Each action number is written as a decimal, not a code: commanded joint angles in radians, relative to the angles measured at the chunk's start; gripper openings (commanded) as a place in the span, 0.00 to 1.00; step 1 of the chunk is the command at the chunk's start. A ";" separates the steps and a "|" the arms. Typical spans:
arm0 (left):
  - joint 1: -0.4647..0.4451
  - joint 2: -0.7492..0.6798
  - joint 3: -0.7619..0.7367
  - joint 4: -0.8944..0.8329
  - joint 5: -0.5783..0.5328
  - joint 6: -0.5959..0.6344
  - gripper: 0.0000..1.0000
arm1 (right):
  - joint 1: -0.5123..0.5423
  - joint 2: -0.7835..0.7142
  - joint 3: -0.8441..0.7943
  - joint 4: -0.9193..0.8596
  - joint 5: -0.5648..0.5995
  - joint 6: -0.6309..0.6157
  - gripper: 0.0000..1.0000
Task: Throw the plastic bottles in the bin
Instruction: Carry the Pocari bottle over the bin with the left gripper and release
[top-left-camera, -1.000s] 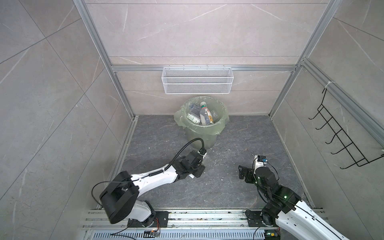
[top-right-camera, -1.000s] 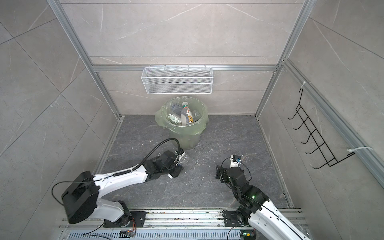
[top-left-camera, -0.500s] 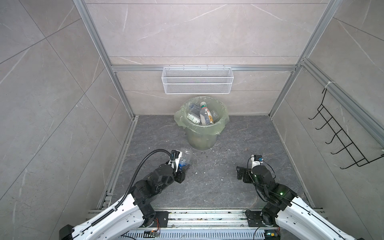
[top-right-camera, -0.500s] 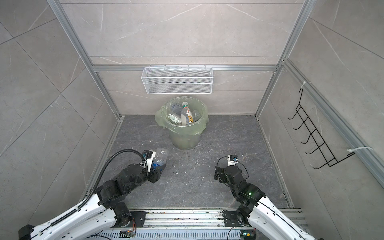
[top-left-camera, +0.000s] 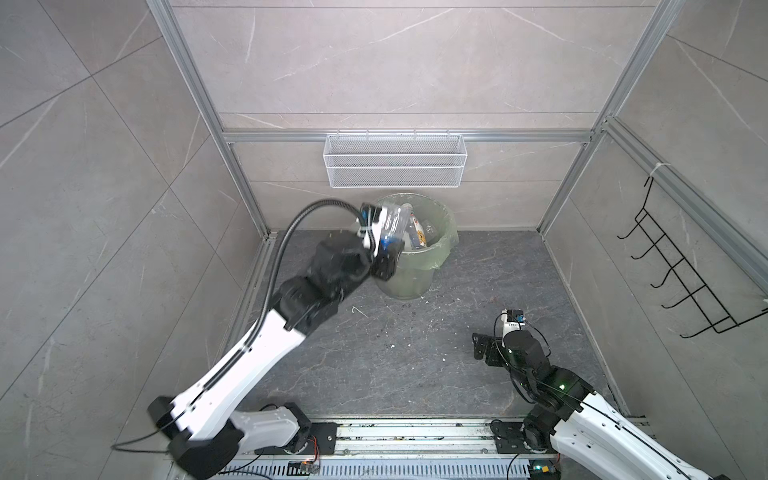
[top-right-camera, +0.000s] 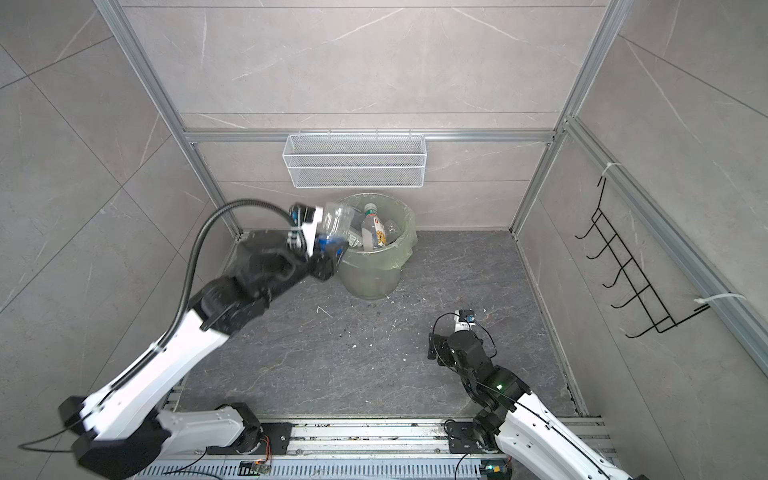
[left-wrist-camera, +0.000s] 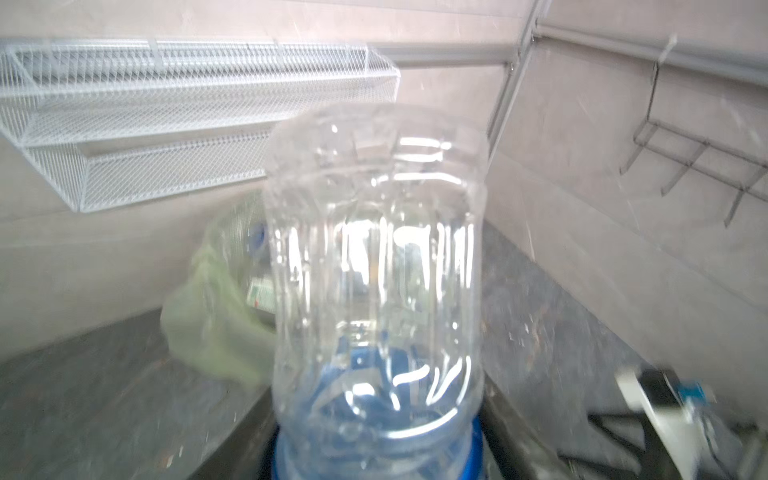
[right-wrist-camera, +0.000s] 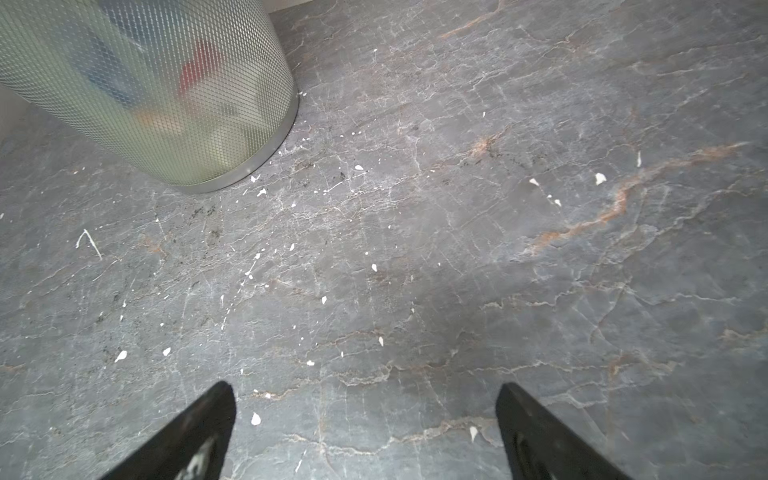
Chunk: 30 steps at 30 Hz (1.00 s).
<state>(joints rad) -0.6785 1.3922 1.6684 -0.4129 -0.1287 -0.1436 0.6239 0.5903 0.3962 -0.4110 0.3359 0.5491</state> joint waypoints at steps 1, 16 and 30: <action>0.138 0.239 0.261 -0.054 0.185 -0.043 0.94 | -0.003 -0.022 0.007 0.011 0.002 -0.015 1.00; 0.146 -0.092 -0.119 0.220 0.133 -0.062 1.00 | -0.003 -0.034 -0.002 0.017 -0.003 -0.018 1.00; 0.179 -0.266 -0.470 0.171 0.076 -0.127 1.00 | -0.003 0.124 0.087 0.076 0.020 -0.050 1.00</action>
<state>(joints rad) -0.5148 1.1774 1.2278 -0.2523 -0.0257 -0.2283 0.6239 0.6807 0.4202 -0.3870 0.3336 0.5266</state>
